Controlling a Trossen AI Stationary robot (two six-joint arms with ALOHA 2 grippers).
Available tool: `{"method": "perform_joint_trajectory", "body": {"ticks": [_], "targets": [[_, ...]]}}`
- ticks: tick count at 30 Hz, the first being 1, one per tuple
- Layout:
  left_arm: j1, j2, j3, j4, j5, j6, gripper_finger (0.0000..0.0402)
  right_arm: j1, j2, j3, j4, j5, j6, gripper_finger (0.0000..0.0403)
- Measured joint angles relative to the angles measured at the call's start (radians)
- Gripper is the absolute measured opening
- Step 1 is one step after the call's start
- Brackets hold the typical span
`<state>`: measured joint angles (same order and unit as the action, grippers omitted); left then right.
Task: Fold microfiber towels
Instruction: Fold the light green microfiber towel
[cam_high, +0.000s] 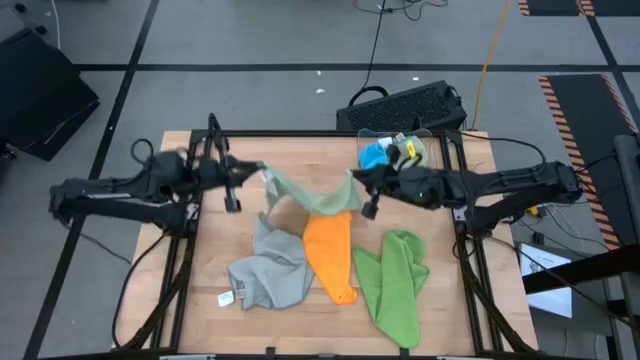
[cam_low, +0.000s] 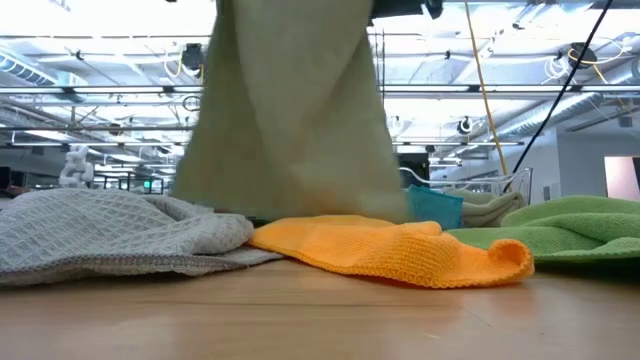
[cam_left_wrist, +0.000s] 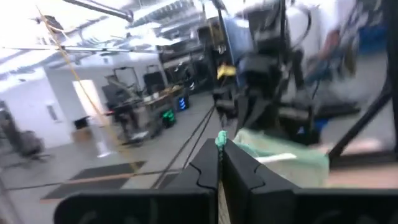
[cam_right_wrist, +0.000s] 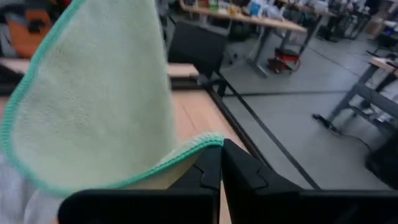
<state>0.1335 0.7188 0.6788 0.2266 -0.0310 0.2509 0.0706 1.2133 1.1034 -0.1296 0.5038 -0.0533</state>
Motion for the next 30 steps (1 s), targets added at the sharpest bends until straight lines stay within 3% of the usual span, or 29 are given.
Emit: {"method": "perform_joint_trajectory", "body": {"ticks": [3, 6, 8, 10, 15, 22, 27, 30], "targets": [[0.142, 0.015, 0.000, 0.008, 0.304, -0.204, 0.0016, -0.027, 0.000, 0.000, -0.009, -0.047, 0.003, 0.0000], [0.199, 0.022, -0.001, -0.063, 0.643, -0.367, 0.0015, -0.008, -0.003, 0.000, -0.093, -0.094, 0.046, 0.0000], [0.193, 0.020, -0.001, -0.108, 0.774, -0.421, 0.0007, 0.009, -0.004, 0.000, -0.149, -0.135, 0.085, 0.0000], [0.166, 0.014, 0.000, -0.182, 0.831, -0.451, 0.0005, 0.027, -0.005, 0.000, -0.207, -0.185, 0.124, 0.0000], [0.083, 0.004, -0.001, -0.331, 0.805, -0.448, 0.0023, 0.086, -0.005, -0.001, -0.303, -0.274, 0.181, 0.0000], [0.025, 0.016, -0.001, -0.571, 0.457, -0.290, 0.0017, 0.148, -0.053, -0.001, -0.506, -0.270, 0.300, 0.0000], [-0.019, 0.016, -0.008, -0.617, 0.394, -0.282, 0.0021, 0.209, -0.095, -0.001, -0.639, -0.262, 0.404, 0.0000], [-0.061, 0.016, -0.009, -0.609, 0.326, -0.285, 0.0047, 0.239, -0.110, -0.001, -0.700, -0.187, 0.457, 0.0000]]}}
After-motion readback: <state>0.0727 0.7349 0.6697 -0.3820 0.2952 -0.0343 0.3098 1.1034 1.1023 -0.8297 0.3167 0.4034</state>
